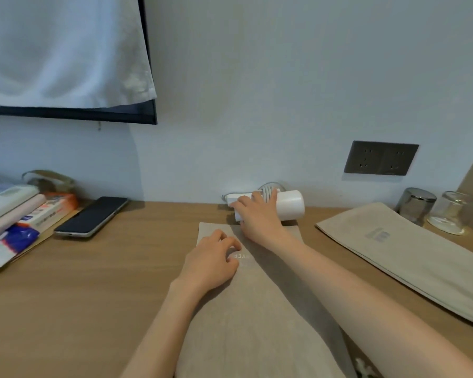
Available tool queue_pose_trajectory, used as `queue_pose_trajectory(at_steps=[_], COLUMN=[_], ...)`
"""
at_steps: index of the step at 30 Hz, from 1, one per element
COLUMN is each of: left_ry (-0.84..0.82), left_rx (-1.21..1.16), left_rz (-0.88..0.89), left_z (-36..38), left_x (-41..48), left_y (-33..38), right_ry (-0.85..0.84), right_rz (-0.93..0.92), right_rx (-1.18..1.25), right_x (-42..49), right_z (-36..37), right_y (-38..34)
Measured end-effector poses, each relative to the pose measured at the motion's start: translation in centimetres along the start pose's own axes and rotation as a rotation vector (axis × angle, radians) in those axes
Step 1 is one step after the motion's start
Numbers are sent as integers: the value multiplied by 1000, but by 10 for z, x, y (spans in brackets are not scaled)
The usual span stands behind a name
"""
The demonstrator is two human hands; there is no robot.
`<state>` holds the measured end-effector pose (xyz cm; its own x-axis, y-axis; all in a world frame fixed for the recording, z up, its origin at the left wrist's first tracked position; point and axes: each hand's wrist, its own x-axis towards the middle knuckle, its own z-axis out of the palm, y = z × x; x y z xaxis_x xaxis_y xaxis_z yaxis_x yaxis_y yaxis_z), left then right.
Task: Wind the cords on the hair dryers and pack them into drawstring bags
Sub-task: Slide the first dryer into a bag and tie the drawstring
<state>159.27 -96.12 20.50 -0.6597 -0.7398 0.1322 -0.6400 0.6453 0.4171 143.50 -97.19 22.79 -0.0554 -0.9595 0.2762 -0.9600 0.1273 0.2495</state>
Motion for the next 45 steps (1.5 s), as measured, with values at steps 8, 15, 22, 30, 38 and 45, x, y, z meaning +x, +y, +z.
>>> queue_pose_trajectory(at_steps=[8, 15, 22, 30, 38, 45], left_ry=[36, 75, 115, 130, 139, 134], left_rx=[-28, -56, -20, 15, 48, 58], left_rz=[4, 15, 21, 30, 46, 35], left_z=[2, 9, 14, 15, 15, 14], left_x=[1, -1, -2, -3, -6, -5], left_y=[0, 0, 2, 5, 5, 7], right_ry=[75, 143, 141, 125, -244, -142], right_rz=[-165, -124, 203, 281, 379, 380], right_rx=[-2, 63, 470, 356, 284, 361], right_x=[-38, -97, -137, -100, -69, -79], right_z=[-17, -9, -24, -46, -11, -3], right_y=[42, 89, 128, 94, 98, 100])
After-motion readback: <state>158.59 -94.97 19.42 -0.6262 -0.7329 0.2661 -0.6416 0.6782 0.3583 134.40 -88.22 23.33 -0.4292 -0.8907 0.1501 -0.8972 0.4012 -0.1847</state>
